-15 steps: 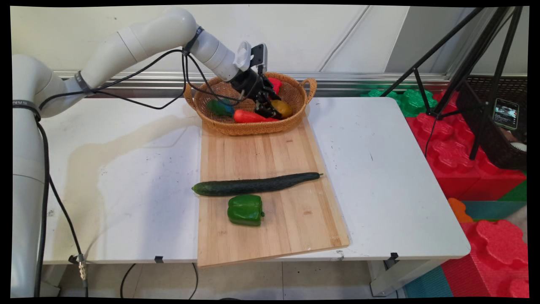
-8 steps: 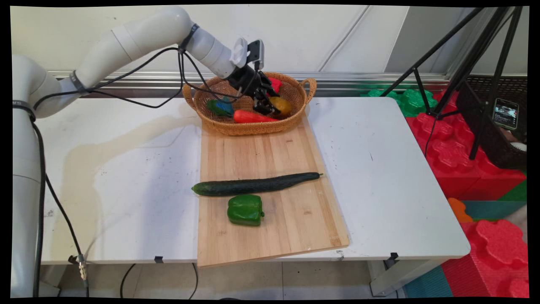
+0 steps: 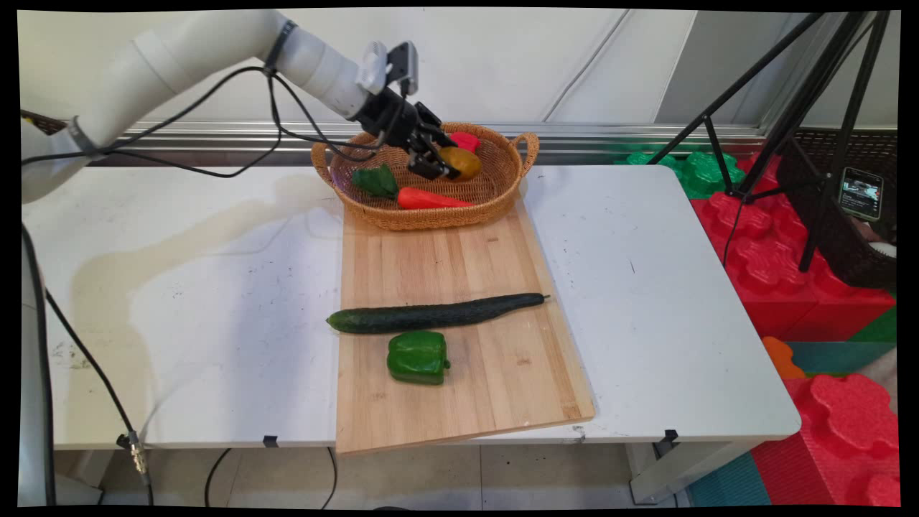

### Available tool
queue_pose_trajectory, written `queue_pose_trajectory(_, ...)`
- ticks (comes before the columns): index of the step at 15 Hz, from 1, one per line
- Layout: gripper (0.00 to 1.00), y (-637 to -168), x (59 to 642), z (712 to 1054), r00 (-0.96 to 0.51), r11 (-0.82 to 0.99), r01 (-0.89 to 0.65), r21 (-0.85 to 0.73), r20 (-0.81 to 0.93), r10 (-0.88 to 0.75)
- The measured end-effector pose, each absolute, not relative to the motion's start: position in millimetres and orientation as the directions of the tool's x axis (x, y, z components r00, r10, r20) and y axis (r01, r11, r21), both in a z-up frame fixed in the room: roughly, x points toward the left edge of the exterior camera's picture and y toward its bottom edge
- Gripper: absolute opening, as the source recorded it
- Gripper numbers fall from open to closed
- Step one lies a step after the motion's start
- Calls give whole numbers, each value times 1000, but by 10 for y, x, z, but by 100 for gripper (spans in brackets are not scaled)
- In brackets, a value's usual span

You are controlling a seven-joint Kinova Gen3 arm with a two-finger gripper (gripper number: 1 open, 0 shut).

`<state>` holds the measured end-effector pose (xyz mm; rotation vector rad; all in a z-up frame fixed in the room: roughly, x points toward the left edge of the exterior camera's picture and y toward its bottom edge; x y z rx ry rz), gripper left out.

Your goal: Place the picked object on the cutting board

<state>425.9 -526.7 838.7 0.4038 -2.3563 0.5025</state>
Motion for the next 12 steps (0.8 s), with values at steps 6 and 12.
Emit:
queue_pose_trajectory(6, 0, -4874, 4553, 8778, -676, 870, -437, -228, 722, -151)
queue_pose_trajectory(12, 0, -4365, 4733, 9020, -652, 888, -426, -173, 740, -169)
